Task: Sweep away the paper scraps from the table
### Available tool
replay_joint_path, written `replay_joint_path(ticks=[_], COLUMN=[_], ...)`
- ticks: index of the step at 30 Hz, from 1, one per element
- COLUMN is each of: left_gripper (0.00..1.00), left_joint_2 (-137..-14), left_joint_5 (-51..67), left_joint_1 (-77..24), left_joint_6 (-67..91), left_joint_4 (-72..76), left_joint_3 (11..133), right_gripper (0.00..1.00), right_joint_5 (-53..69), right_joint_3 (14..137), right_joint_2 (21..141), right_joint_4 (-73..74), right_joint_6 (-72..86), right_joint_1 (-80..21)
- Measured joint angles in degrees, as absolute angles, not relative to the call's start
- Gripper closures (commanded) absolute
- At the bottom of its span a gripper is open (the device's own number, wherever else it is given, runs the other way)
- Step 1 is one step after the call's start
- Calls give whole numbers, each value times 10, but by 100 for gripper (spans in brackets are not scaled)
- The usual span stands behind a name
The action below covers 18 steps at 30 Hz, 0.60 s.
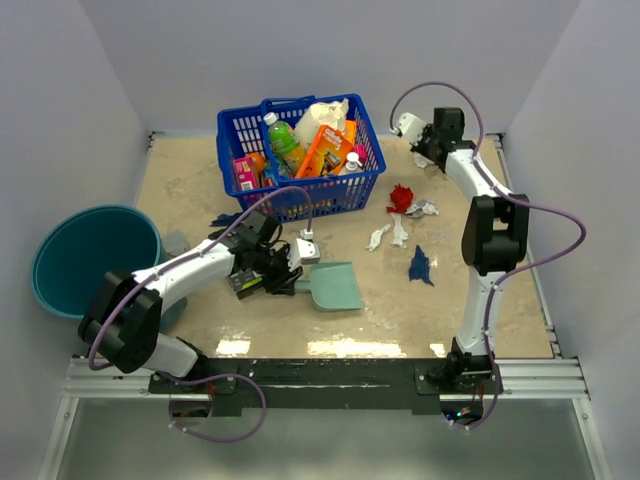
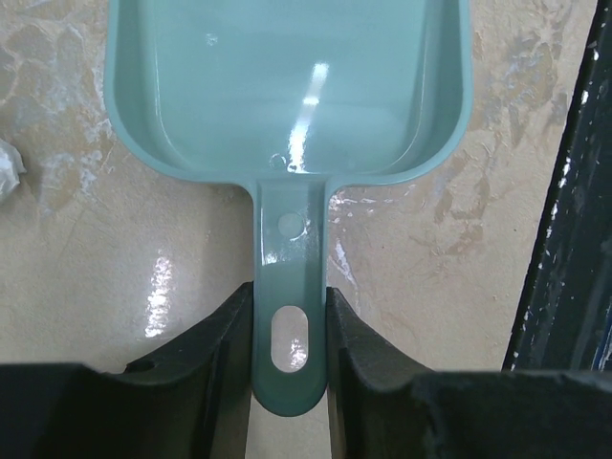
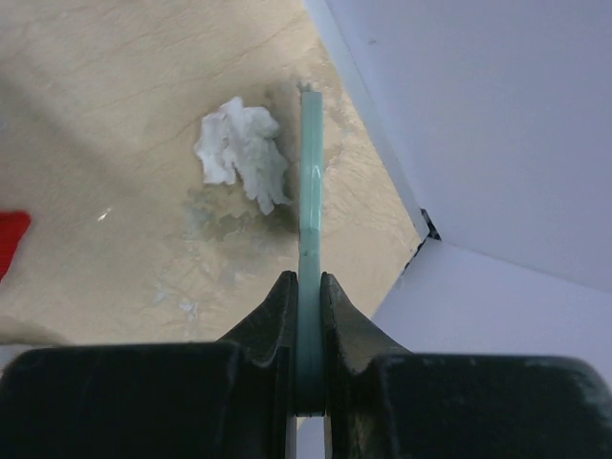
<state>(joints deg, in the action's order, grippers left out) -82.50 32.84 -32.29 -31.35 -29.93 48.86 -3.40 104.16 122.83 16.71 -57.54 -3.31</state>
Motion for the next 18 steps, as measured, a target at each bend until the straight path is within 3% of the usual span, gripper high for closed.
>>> replay_joint_path(ticks=[8, 13, 18], left_gripper=[100, 100, 100], left_joint_2=[-826, -829, -835], left_joint_5=[364, 350, 302], left_joint_1=[-316, -316, -316], left_joint_6=[-320, -316, -295], left_joint_4=[-303, -291, -271], left_joint_3=[500, 504, 504], right_gripper=[100, 100, 100], right_joint_5=[11, 45, 67], right_joint_3=[907, 777, 659], right_joint_2=[1148, 1004, 854], right_joint_4=[223, 268, 334], right_joint_6=[-700, -720, -635], right_joint_1=[-33, -43, -135])
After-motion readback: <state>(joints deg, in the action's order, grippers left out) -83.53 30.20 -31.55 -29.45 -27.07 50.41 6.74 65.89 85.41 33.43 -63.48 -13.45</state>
